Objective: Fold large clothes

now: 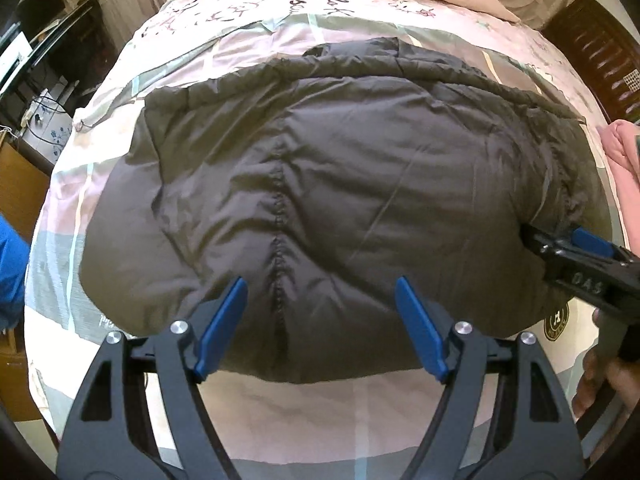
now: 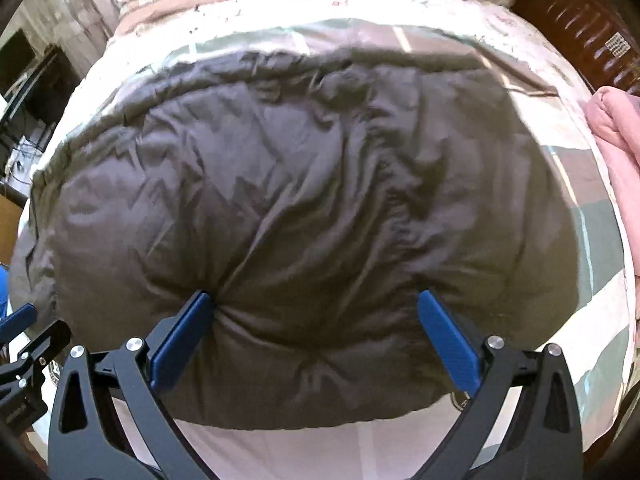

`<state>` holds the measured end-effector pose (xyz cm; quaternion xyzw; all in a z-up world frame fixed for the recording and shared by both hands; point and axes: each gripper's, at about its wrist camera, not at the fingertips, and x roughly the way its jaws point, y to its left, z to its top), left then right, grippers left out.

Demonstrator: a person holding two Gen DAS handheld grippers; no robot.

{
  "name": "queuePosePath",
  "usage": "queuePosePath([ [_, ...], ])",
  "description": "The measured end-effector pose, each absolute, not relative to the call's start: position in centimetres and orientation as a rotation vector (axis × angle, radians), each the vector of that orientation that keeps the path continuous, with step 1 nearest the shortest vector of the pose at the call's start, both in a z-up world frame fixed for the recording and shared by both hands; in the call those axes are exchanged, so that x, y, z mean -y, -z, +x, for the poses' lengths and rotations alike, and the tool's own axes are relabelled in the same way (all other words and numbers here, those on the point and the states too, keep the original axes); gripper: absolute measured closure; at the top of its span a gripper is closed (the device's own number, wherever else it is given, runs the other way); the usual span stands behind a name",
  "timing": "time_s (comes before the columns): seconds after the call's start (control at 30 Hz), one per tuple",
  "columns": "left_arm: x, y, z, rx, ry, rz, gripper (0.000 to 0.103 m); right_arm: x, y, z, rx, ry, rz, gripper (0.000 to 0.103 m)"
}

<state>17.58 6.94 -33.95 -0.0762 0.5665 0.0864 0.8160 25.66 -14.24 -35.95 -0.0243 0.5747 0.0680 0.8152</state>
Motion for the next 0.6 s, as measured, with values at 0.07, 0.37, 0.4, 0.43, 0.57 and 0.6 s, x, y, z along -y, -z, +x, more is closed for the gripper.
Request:
queuePosePath([
  [0.07, -6.7, 34.6, 17.8, -1.216, -0.187, -0.153, 0.025, 13.9, 36.2, 25.8, -1.231, -0.14, -0.057, 0.001],
  [0.37, -7.4, 36.2, 18.6, -1.257, -0.189, -0.18, 0.021, 13.9, 37.1, 26.1, -1.254, -0.148, -0.052, 0.001],
  [0.4, -7.4, 35.7, 18.5, -1.245, -0.183, -0.187, 0.021, 14.1, 36.4, 26.0, -1.229, -0.157, -0.029, 0.001],
  [0.43, -7.4, 35.3, 18.5, -1.233, -0.179, -0.193, 0.021, 14.2, 35.9, 26.0, -1.204, -0.168, -0.007, 0.001],
  [0.57, -7.9, 34.4, 19.4, -1.212, -0.179, -0.201, 0.021, 13.6, 34.4, 27.1, -1.14, -0.197, 0.013, 0.001],
  [0.6, -8.0, 34.3, 19.7, -1.209, -0.177, -0.207, 0.021, 13.2, 34.3, 28.0, -1.136, -0.198, 0.007, 0.001],
])
